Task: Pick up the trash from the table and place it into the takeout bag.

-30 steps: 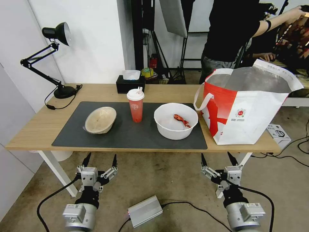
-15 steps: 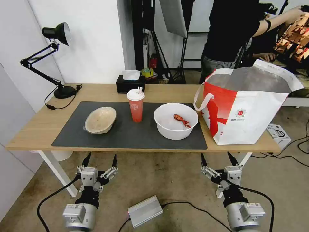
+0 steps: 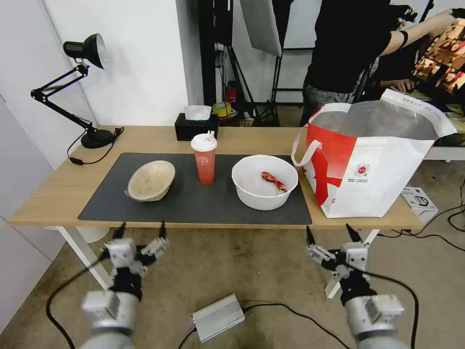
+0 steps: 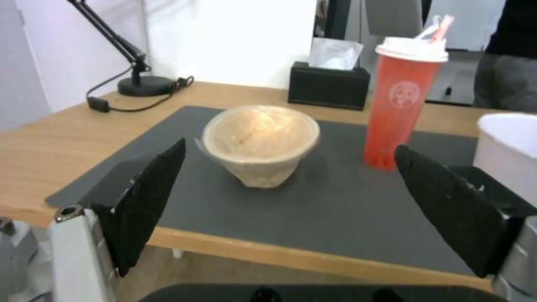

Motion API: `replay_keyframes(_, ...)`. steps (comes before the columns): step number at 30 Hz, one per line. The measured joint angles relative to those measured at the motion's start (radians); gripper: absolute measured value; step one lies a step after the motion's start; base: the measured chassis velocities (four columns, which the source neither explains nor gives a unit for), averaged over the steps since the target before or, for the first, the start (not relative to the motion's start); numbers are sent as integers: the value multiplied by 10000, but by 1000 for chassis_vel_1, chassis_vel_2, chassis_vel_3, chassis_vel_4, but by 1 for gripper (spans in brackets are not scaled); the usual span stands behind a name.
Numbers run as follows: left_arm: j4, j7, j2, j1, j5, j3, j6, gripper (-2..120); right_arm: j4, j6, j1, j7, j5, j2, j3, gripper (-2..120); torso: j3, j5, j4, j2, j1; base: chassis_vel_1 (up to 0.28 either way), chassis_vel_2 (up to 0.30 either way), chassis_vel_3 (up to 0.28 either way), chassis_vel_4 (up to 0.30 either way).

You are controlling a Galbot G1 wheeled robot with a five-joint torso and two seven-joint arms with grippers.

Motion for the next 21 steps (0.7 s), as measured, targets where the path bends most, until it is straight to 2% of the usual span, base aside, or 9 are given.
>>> replay_keyframes(3, -17, -8, -6, -1, -7, -7, 1, 100, 117, -375, 122, 48, 111, -110, 59, 100, 0, 1, -5, 0, 0, 0, 0, 0, 0)
replay_keyframes(7, -20, -7, -6, 28, 14, -8, -40, 100, 586, -1720, 621, 265, 523, -513, 308, 100, 0, 1, -4, -1, 0, 0, 0, 0, 0)
replay_keyframes(8, -20, -7, -6, 28, 14, -8, -40, 100, 586, -1720, 621, 265, 523, -513, 308, 100, 0, 1, -4, -1, 0, 0, 0, 0, 0)
replay_keyframes(13, -19, -2, 17, 94, 64, -14, -110, 100, 1082, -3037, 1066, 493, 964, -949, 529, 100, 0, -1, -2, -1, 0, 0, 0, 0, 0)
replay_keyframes(17, -13, 11, 66, 179, 101, -17, -185, 100, 1232, -3189, 1069, 541, 1144, -1118, 525, 100, 0, 1, -4, -1, 0, 0, 0, 0, 0)
replay_keyframes(21, 34, 171, 135, 312, 192, -48, -331, 100, 1238, -2748, 1036, 503, 1376, -1305, 432, 100, 0, 1, -3, 0, 0, 0, 0, 0, 0)
